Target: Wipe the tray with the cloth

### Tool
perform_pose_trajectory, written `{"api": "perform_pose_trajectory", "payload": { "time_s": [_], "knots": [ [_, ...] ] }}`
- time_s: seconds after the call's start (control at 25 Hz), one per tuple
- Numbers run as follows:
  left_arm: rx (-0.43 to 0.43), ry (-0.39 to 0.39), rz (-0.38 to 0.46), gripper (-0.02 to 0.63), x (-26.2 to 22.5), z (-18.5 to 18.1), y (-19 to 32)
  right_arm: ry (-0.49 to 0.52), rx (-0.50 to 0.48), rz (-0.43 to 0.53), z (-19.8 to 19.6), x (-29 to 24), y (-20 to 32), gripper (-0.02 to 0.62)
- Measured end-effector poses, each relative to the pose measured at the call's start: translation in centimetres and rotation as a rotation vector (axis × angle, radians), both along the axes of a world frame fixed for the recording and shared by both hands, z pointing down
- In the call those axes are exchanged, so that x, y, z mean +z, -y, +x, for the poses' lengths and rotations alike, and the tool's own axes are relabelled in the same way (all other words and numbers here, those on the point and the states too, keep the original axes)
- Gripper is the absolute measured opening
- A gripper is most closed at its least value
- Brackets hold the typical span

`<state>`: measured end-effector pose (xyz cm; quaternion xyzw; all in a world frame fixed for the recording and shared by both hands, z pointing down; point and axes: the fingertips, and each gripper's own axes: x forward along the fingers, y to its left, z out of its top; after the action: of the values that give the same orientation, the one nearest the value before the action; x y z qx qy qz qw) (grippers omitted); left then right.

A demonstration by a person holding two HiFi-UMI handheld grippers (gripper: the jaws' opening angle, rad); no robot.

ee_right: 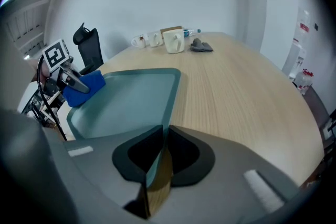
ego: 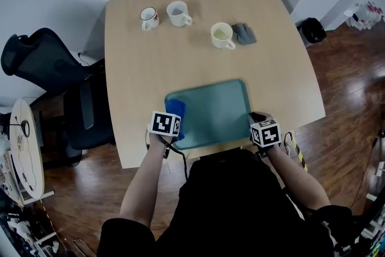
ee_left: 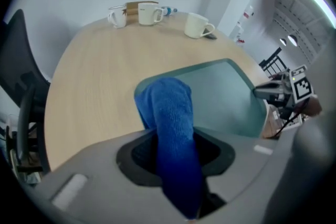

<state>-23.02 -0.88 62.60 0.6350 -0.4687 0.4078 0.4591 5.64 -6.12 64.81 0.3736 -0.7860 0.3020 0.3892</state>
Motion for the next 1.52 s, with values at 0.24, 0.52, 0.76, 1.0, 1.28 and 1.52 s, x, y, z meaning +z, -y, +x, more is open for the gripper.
{"api": "perform_pose_trajectory", "payload": {
  "time_s": [0.24,0.52,0.76,1.0,1.28,1.52],
  "knots": [
    [0.127,-0.011,0.001,0.147,0.0,5.6,2.0,0.015,0.025,0.012,-0.1,-0.2,-0.1,0.038],
    [0.350,-0.038,-0.016,0.147,0.0,16.9,5.4,0.055,0.037,0.018,-0.2,-0.4,0.0,0.035],
    [0.520,-0.145,0.016,0.147,-0.4,26.1,6.4,0.077,0.022,0.027,-0.3,-0.5,0.2,0.035],
    [0.512,-0.146,0.025,0.147,-0.4,25.2,4.6,0.086,0.011,0.017,0.6,-0.2,-0.1,0.035],
    [0.350,-0.095,0.011,0.148,-0.1,14.0,0.9,0.060,-0.001,0.020,0.7,0.2,-0.1,0.037],
    [0.229,0.060,0.048,0.150,0.0,3.5,-1.4,0.031,-0.003,0.005,0.5,0.1,-0.1,0.038]
  ]
}}
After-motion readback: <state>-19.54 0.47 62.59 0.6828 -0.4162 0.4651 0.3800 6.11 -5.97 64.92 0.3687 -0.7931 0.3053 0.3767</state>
